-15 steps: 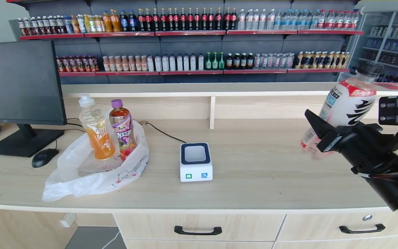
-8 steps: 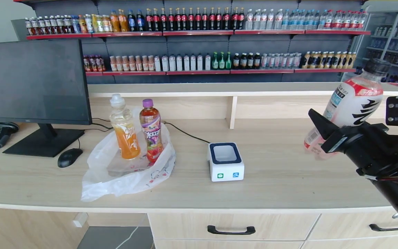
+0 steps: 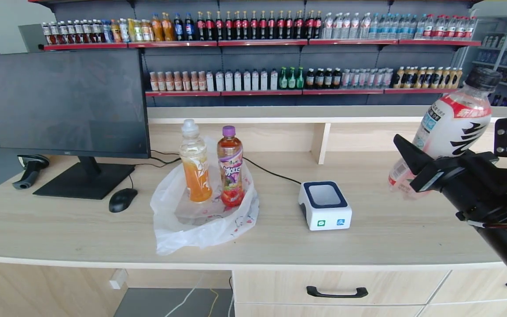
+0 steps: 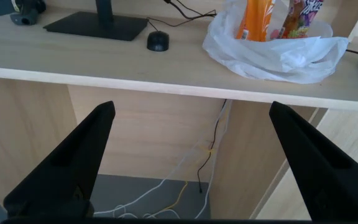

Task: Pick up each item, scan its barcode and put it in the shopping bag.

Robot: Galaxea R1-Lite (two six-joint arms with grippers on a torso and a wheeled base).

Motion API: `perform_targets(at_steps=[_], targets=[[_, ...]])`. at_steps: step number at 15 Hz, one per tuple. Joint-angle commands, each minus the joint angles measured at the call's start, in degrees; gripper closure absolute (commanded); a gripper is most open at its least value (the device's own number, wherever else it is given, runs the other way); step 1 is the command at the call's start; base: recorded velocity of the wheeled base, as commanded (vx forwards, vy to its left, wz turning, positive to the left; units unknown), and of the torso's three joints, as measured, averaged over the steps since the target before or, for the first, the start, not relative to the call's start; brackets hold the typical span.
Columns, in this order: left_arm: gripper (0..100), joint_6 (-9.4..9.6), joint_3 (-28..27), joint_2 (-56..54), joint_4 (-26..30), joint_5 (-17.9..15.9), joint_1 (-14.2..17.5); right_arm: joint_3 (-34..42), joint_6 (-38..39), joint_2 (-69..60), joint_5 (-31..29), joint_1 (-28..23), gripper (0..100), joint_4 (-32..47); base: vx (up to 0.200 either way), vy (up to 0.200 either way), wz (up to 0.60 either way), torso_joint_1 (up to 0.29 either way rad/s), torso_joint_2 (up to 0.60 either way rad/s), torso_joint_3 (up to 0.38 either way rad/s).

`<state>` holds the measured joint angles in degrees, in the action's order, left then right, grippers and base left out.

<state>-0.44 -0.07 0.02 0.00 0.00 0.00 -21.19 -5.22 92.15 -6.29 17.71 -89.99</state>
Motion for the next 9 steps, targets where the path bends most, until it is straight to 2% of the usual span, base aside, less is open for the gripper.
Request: perform_targets(at_steps=[1, 2, 4, 7, 9], targets=[[0, 0.09, 0.07, -0.02, 0.0, 0.0, 0.0, -0.08, -0.06, 0.66, -0.13, -0.13, 100, -0.01, 0.0, 0.0, 0.0, 0.0, 0.0, 0.0], [0, 0.61, 0.07, -0.02, 0.0, -0.09, 0.0, -0.26, 0.03, 0.75, -0.13, 0.13, 100, -0.01, 0.0, 0.0, 0.0, 0.0, 0.0, 0.0], [0, 0.53, -0.01, -0.02, 0.09, 0.0, 0.0, -0.43, 0.3, 1.1, -0.13, 0.92, 100, -0.01, 0.0, 0.0, 0.0, 0.0, 0.0, 0.0], [0, 0.53, -0.01, -0.02, 0.09, -0.09, 0.0, -3.07, 0.47, 1.72, -0.13, 2.5, 100, -0.01, 0.2, 0.0, 0.0, -0.006, 0.0, 0.002], [0, 0.44, -0.01, -0.02, 0.09, -0.09, 0.0, -4.65, 0.38, 2.69, 0.31, 2.77, 100, -0.01, 0.0, 0.0, 0.0, 0.0, 0.0, 0.0]])
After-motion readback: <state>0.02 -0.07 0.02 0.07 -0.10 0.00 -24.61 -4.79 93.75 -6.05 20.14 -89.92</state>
